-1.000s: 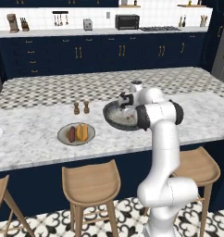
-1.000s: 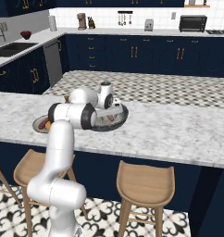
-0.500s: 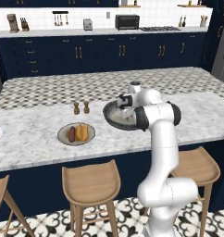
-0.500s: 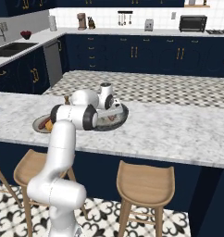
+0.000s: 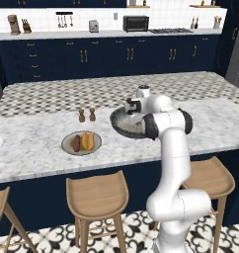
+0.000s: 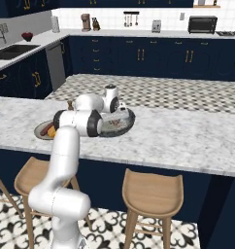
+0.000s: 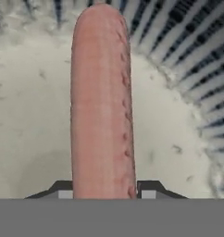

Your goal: Place one bun and one sausage from the bowl on each plate.

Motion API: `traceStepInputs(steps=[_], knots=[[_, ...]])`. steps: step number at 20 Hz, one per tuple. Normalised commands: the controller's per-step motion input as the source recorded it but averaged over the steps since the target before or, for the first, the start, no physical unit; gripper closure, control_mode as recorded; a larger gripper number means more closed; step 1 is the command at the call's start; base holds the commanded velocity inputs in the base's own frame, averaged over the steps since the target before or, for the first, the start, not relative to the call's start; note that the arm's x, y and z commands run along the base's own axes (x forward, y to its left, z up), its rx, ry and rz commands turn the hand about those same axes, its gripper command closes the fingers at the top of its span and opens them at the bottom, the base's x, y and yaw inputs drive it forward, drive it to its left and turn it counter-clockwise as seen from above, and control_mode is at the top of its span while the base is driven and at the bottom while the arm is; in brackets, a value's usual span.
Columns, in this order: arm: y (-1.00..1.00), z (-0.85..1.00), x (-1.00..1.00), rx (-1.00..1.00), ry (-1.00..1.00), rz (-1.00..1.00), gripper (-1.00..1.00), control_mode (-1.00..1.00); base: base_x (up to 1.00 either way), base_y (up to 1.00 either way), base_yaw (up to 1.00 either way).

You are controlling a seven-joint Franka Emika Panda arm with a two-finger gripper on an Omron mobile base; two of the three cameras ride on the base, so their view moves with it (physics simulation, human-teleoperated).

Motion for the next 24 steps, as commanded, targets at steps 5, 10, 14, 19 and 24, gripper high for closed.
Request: traceStepInputs(steps=[5,10,14,19,24], knots=[[0.00,0.83,-0.73,0.00,0.00,-0.17,1.00,-1.00,0.00,0.00,0.00],[0.00,0.91,-0.87,0.00,0.00,-0.19,1.00,-1.00,0.00,0.00,0.00],[0.00,0.76,-0.99,0.00,0.00,-0.19,1.00,-1.00,0.00,0.00,0.00],[0.00,0.56,-1.00,0.00,0.00,-0.20,1.00,-1.00,0.00,0.00,0.00],[0.00,0.17,-1.00,0.01,-0.01,-0.18,1.00,-1.00,0.00,0.00,0.00]])
